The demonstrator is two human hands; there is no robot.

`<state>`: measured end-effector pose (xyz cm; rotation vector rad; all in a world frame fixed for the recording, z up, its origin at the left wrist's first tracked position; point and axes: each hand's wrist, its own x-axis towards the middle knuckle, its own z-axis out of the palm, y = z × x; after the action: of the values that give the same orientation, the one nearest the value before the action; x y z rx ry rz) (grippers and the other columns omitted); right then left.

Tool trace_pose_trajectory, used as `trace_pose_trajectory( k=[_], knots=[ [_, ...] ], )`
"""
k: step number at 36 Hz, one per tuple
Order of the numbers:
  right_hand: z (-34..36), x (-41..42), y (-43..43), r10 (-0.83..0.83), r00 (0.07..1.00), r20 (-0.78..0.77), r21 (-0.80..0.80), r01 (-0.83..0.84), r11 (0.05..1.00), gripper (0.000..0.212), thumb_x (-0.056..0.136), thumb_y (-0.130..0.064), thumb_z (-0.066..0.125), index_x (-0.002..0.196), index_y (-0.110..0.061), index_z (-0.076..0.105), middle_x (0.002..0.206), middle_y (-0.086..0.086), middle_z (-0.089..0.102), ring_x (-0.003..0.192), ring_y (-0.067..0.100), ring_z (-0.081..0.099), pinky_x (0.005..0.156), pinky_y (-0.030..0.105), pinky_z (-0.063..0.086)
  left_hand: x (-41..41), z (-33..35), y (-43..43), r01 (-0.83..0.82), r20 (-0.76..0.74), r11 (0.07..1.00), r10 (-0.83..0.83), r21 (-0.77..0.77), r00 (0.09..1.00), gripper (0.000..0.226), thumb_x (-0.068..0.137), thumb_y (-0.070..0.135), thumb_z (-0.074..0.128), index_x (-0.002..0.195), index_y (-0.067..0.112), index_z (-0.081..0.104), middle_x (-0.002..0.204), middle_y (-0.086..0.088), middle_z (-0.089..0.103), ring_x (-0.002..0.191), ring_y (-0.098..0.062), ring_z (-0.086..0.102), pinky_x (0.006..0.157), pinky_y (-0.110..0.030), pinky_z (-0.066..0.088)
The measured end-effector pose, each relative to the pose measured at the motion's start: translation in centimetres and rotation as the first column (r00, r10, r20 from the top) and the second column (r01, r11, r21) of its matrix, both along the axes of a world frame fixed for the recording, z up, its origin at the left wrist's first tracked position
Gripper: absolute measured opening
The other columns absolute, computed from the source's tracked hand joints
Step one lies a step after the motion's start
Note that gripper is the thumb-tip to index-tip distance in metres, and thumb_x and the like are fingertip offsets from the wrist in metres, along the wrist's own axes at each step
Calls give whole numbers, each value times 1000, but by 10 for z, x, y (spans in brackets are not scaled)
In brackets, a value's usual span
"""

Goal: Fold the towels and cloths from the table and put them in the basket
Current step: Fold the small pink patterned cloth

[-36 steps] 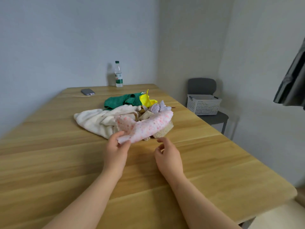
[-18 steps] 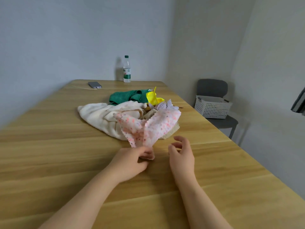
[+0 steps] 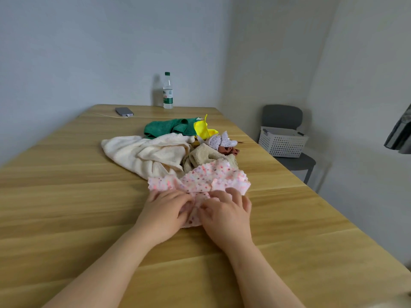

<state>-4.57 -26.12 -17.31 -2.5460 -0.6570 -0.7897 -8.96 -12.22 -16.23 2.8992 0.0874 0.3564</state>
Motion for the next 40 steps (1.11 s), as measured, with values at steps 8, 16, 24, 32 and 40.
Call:
trace_pose_trajectory(
  k=[8, 16, 24, 32, 40],
  knots=[
    [7, -2, -29, -256, 930, -263, -55, 251, 966, 30, 90, -39, 41, 95, -25, 67, 97, -4, 61, 101, 21, 45, 91, 33, 23, -14, 25, 5, -146, -123, 956, 181, 256, 976, 39, 93, 53, 32, 68, 27, 47, 71, 10, 52, 76, -9, 50, 92, -32, 27],
    [13, -8, -28, -195, 945, -263, -9, 200, 980, 46, 86, -61, 45, 117, -29, 51, 116, -4, 52, 112, 21, 44, 92, 33, 28, -20, 21, 2, -27, -29, 999, 28, 16, 999, 17, 90, 46, 48, 103, 35, 54, 110, 16, 52, 109, -6, 47, 94, -29, 38],
    [14, -5, -38, -160, 919, -360, 138, 222, 965, 62, 87, -20, 47, 142, -37, 23, 116, -5, 57, 113, 20, 48, 95, 37, 29, -19, 22, -4, -18, -176, 999, 24, 39, 984, 28, 86, 57, 49, 75, 31, 46, 89, 15, 48, 91, -6, 43, 68, -22, 33],
    [11, -7, -34, -205, 970, -128, 191, 227, 955, 42, 67, -1, 62, 104, -21, 66, 112, 2, 60, 105, 31, 50, 86, 41, 32, -19, 19, -5, -161, -57, 986, 163, 44, 985, 33, 95, 51, 30, 111, 30, 51, 118, 8, 47, 121, -15, 37, 91, -31, 34],
    [20, -16, -31, -96, 962, -255, -53, 85, 995, 35, 96, -41, 33, 91, -24, 63, 86, -2, 67, 85, 21, 57, 80, 32, 27, -22, 22, -8, -33, -298, 997, 53, 69, 953, 43, 94, 53, 31, 134, 40, 38, 143, 9, 33, 133, -18, 26, 106, -38, 27]
  ],
)
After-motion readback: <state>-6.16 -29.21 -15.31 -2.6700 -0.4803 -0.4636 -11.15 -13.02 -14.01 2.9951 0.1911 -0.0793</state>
